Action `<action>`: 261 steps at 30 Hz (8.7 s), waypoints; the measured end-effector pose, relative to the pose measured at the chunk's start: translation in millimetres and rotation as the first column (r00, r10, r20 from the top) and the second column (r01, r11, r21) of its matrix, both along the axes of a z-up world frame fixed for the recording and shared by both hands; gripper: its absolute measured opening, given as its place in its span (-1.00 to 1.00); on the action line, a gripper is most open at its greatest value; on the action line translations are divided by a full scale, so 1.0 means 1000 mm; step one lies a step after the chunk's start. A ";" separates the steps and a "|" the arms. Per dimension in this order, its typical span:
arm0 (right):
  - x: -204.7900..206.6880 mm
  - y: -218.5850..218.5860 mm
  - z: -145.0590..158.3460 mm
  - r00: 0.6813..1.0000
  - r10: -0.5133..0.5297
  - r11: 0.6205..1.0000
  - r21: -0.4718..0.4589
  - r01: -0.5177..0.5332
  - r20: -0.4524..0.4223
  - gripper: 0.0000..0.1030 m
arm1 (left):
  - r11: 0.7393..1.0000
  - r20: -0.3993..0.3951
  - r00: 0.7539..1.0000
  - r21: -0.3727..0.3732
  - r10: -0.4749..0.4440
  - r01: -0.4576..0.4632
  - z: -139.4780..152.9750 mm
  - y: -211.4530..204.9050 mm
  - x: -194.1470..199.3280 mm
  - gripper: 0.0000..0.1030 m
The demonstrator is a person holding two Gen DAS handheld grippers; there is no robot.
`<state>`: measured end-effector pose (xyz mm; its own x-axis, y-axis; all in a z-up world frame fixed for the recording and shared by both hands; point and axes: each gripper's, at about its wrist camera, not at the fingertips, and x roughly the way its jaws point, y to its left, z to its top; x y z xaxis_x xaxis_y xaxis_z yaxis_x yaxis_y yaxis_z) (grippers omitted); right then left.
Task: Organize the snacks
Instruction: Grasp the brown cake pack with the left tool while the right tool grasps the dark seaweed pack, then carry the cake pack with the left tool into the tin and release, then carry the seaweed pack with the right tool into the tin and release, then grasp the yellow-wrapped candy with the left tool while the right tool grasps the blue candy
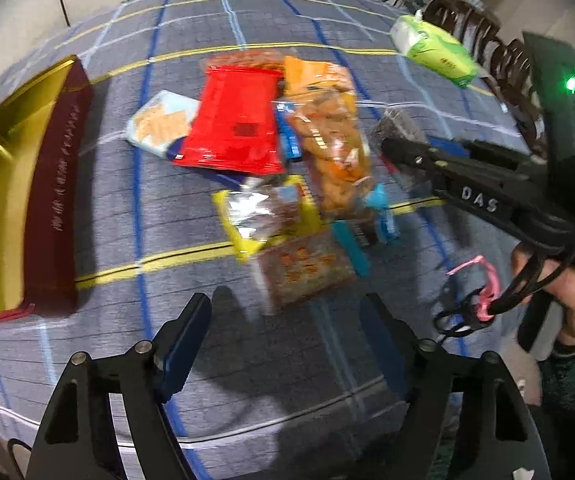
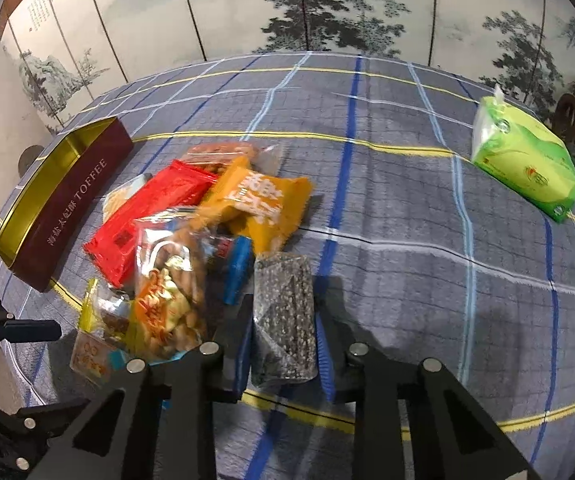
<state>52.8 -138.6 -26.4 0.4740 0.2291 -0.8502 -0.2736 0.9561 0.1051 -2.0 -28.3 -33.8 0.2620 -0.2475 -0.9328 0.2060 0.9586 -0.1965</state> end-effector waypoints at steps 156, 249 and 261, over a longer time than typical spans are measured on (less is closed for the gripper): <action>-0.010 0.311 0.039 0.877 0.479 0.878 -0.033 -0.478 0.044 -0.48 | 0.768 0.078 0.774 0.091 0.629 -0.634 0.038 0.364 -0.085 0.31; 0.014 -0.032 -0.011 0.989 -0.115 0.993 -0.023 0.117 0.094 -0.33 | 0.997 0.019 1.000 -0.073 0.019 -0.017 0.017 0.031 0.024 0.47; 0.009 -0.030 -0.013 0.985 -0.100 0.994 -0.028 0.105 0.137 -0.33 | 0.998 -0.012 1.000 -0.058 0.011 -0.012 -0.004 0.013 0.044 0.09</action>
